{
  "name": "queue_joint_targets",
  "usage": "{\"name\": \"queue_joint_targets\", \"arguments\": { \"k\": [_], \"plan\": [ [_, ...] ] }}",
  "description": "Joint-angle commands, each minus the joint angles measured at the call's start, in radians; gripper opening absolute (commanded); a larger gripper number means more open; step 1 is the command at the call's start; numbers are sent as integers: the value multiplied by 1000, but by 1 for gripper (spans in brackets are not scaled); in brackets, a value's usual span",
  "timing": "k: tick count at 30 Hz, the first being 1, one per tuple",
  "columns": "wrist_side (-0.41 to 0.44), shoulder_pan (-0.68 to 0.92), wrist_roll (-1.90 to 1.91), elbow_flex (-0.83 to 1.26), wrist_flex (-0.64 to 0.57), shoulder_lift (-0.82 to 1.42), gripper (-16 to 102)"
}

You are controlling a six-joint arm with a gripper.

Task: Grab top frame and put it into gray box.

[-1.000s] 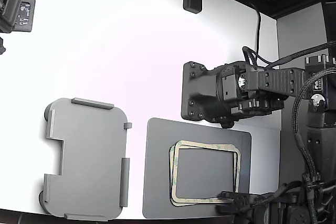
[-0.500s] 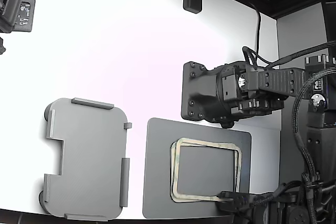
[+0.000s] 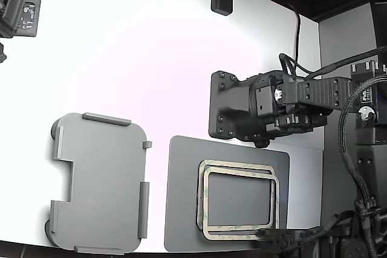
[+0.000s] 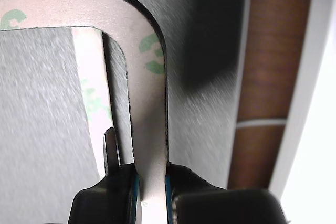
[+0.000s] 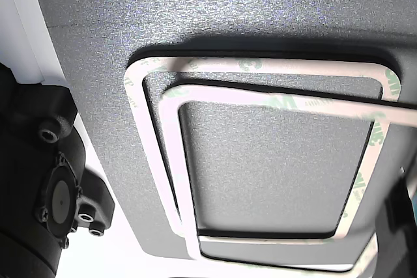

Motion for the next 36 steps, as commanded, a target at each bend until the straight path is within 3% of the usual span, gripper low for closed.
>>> {"name": "queue_joint_targets", "arguments": {
  "k": [1,6,11,21,24,29,36],
  "plan": [
    [55,-12,61,-71,28,43,-11],
    [244,-40,334,-146,84,75,-11],
    [354,-118,649,-241,164,67,-11],
    [256,-426,1071,-279,135,209,-11],
    [290,-476,1152,-330,155,224,-11],
    [448,-517,1572,-325,166,275,-11],
    [465,-670,1997,-229,143,374,-11]
  ]
}}
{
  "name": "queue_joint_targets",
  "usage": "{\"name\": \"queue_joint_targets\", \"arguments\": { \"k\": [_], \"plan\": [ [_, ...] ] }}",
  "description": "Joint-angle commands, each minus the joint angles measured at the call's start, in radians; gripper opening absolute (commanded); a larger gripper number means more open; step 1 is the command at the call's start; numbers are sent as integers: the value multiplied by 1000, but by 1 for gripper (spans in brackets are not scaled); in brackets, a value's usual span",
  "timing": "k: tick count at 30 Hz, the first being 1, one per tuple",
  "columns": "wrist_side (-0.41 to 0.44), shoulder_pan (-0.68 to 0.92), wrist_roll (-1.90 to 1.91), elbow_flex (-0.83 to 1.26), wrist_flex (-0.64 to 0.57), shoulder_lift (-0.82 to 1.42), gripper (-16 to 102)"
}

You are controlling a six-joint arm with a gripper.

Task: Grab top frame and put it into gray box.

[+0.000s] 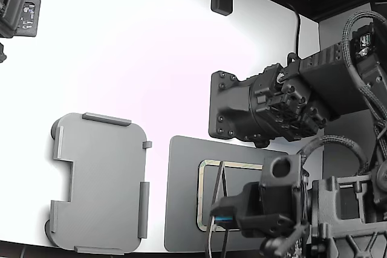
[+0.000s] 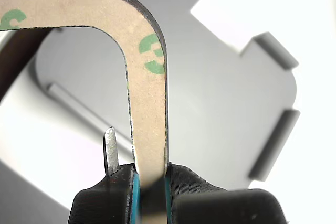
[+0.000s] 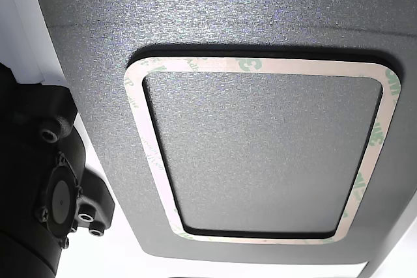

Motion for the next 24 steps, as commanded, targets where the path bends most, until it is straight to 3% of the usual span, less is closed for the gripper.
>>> {"name": "queue_joint_targets", "arguments": {
  "k": [1,5,8,13,19,24],
  "plan": [
    [14,-78,360,18,-29,78,-12],
    [43,-175,696,107,-83,158,-13],
    [-63,-298,881,140,-133,161,-13],
    [-80,-376,1299,114,-123,95,-13],
    [-186,-428,1634,86,-112,35,-13],
    [-298,-494,1703,20,-63,-63,-13]
  ]
}}
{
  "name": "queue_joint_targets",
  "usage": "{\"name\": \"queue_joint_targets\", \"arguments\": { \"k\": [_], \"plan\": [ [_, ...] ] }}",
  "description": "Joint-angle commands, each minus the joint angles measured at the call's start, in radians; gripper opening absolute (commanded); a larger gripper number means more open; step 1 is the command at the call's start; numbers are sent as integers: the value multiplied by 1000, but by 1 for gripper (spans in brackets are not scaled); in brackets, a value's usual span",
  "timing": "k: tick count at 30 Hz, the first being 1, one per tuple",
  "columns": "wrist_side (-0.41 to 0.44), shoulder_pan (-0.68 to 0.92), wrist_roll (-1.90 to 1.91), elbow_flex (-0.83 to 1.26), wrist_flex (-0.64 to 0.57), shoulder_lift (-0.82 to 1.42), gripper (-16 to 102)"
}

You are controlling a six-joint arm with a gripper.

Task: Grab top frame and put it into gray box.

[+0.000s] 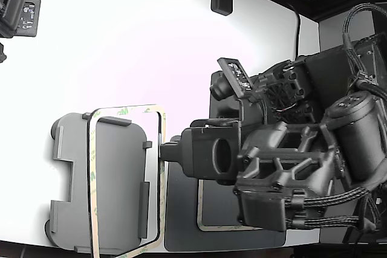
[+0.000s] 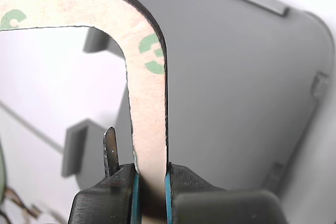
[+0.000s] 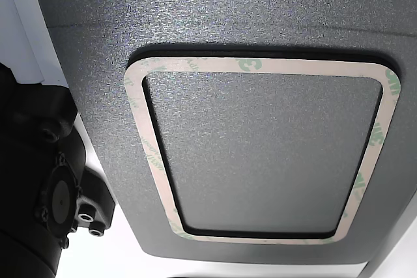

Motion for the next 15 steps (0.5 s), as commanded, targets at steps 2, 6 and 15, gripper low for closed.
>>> {"name": "queue_joint_targets", "arguments": {
  "k": [2,6,15],
  "plan": [
    [-97,-55,169,-51,14,-49,-13],
    [-184,-84,153,-66,31,-117,-13],
    [-225,-84,126,11,-34,-140,-13]
  ]
}}
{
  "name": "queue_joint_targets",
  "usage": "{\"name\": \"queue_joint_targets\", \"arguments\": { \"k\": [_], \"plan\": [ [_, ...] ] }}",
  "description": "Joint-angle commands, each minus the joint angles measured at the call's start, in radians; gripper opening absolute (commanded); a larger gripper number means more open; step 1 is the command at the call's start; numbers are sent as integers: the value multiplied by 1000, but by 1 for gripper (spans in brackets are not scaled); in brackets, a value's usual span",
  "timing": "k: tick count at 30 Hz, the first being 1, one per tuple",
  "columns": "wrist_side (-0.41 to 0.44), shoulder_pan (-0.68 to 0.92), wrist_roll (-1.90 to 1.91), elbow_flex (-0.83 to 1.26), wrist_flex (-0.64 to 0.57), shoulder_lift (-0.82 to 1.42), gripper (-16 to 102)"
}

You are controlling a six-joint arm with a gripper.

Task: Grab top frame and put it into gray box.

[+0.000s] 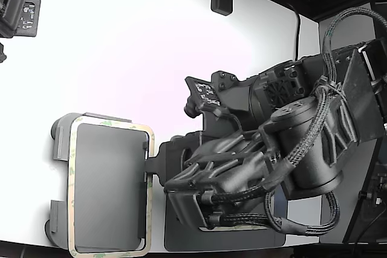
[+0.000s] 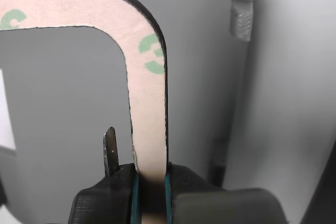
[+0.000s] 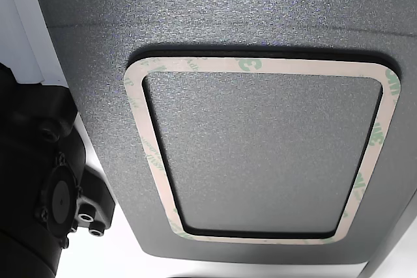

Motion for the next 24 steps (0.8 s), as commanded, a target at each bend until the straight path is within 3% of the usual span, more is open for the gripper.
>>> {"name": "queue_joint_targets", "arguments": {
  "k": [1,9,24],
  "plan": [
    [3,-14,9,12,-29,34,-13],
    [-29,-37,29,63,-78,38,-13],
    [-58,-48,32,23,-26,-11,-13]
  ]
}}
